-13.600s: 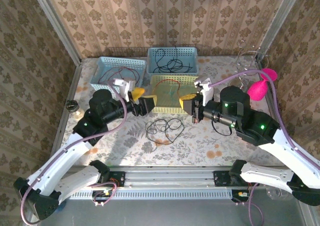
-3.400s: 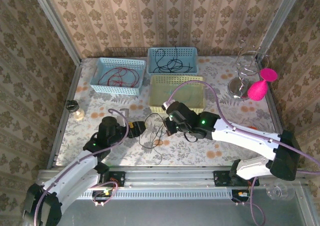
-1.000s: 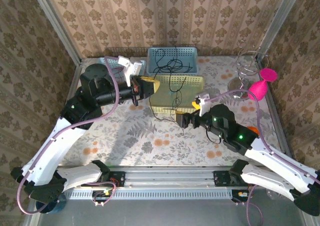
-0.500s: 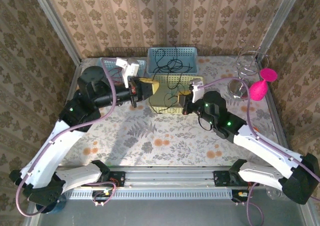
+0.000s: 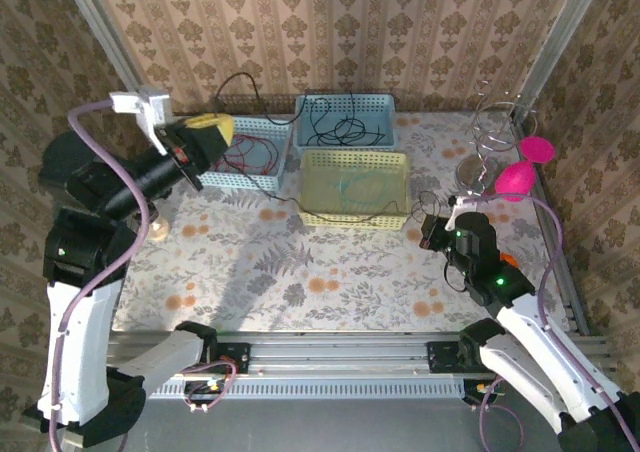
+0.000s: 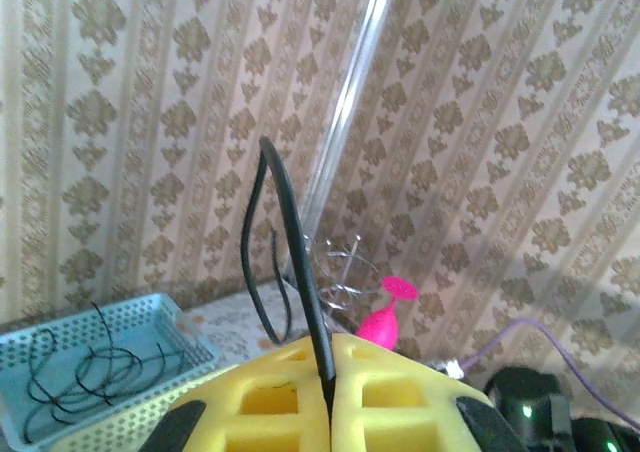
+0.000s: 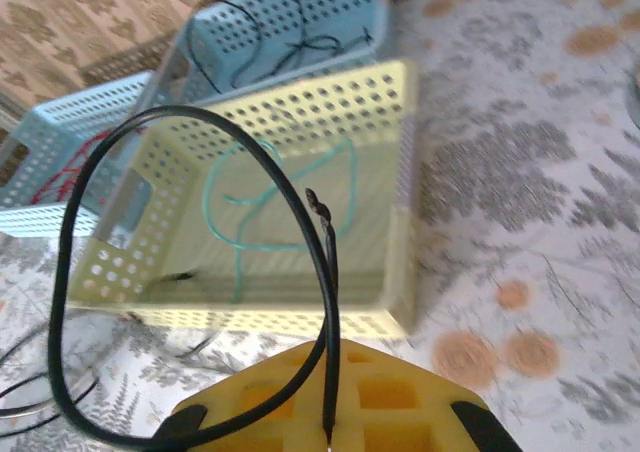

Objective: Untangle the cables

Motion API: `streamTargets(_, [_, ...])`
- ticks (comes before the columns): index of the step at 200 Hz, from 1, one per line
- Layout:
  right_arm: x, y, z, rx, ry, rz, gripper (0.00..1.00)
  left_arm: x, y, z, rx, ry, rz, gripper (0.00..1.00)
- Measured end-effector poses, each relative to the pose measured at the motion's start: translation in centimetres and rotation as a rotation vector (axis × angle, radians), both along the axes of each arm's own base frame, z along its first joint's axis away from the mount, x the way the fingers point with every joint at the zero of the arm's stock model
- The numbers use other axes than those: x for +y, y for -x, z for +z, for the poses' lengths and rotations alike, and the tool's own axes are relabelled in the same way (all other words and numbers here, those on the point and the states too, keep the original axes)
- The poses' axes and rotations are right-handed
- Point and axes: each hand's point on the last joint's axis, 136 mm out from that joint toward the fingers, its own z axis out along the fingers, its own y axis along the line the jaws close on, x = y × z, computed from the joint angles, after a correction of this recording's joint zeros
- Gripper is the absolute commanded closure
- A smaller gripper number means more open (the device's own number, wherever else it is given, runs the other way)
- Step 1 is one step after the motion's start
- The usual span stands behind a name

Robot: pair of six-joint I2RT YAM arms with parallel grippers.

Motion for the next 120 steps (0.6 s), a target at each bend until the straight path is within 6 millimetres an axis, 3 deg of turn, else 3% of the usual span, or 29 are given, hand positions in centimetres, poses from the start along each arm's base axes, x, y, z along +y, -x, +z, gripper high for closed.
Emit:
streamTargets(63, [-1.7, 1.9, -5.1, 0.158, -0.038, -0.092, 1.00, 2.6, -2.0, 6.3, -0.103, 0.064, 0.108, 1.00])
streamTargets(91, [-0.9, 2.5, -6.9, 0.214, -0.070, -0.063, 1.00, 1.6, -3.4, 7.3, -0.091, 0.110, 0.035, 1.00])
streamTargets(120, [0.1, 3.2, -8.8, 0.283, -0.104, -0.020, 1.00, 0.2, -7.8, 5.9, -0.025, 0.140, -0.018, 1.00])
